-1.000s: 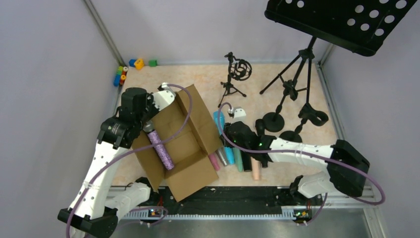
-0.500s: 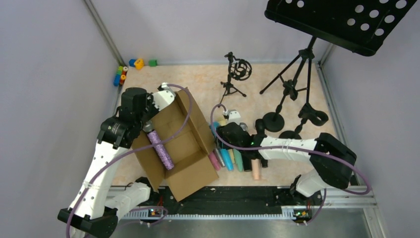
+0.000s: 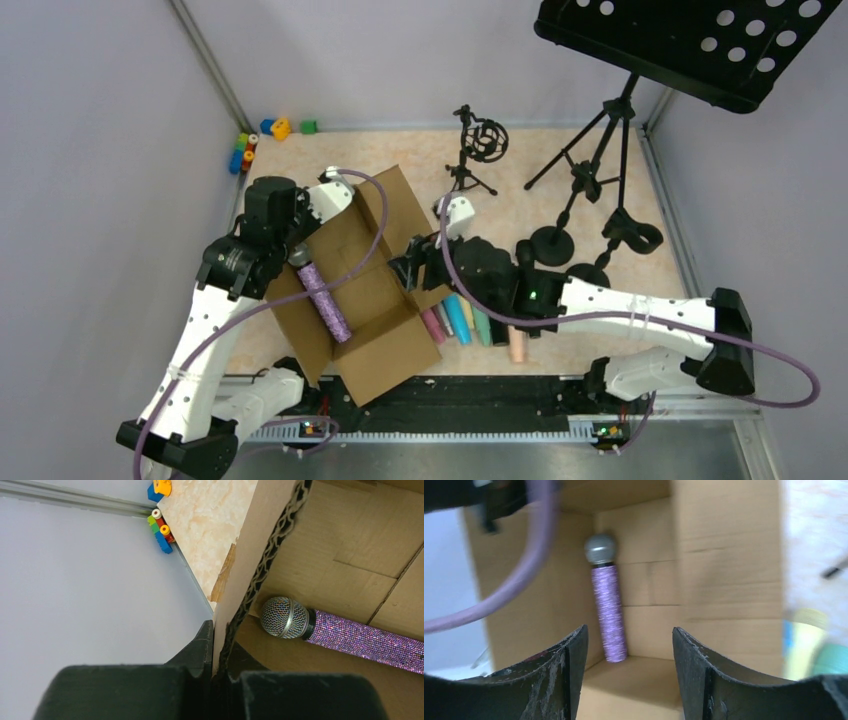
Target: Attach the microphones to the stand
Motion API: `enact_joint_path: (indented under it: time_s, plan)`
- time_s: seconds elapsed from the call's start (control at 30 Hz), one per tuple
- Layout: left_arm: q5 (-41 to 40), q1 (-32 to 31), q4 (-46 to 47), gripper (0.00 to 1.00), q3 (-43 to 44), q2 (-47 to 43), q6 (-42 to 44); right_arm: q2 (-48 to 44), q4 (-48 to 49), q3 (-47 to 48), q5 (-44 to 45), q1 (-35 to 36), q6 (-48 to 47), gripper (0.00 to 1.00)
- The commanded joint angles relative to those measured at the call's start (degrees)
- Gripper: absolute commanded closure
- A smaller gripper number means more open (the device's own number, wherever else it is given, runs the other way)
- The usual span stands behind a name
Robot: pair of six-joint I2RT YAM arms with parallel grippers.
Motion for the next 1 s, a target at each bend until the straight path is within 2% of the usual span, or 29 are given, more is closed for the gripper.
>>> enact_joint_path:
  time_s: [0.0,0.2,0.27,0.33,0.43,0.7,0.97]
  plan:
    - [0.14,-0.15,4.58,1.00,2.48,-0.79,-0.63,5.40,4.50,2.02,-2.67,6.92,-4.02,0.39]
    - [0.01,-0.11,4.24,1.00,2.47,-0.96,-0.55,18.40,13.70,3.66,-11.87,7.99,-4.34,0.38]
    - [-0.02,-0.12,4.15,1.00,2.43,-1.00,-0.49,23.23,15.67,6.19,-13.55,7.94,-5.21,0.35]
    - [-0.11,-0.14,4.16,1.00,2.19,-1.12,-0.62,28.13,16.06,9.86,-13.76,7.98,-5.63,0.26]
    - [-0.05,-0.13,4.17,1.00,2.16,-1.17,-0.75,34.93,16.10,15.94,-14.22,7.74,-6.50,0.25]
    - [0.51,-0.15,3.99,1.00,2.53,-1.26,-1.24,46.27,15.13,26.01,-12.53,6.38,-5.87,0.25]
    - [0.99,-0.14,3.64,1.00,2.52,-1.64,-1.41,53.44,8.69,31.49,-5.19,5.56,-5.83,0.30]
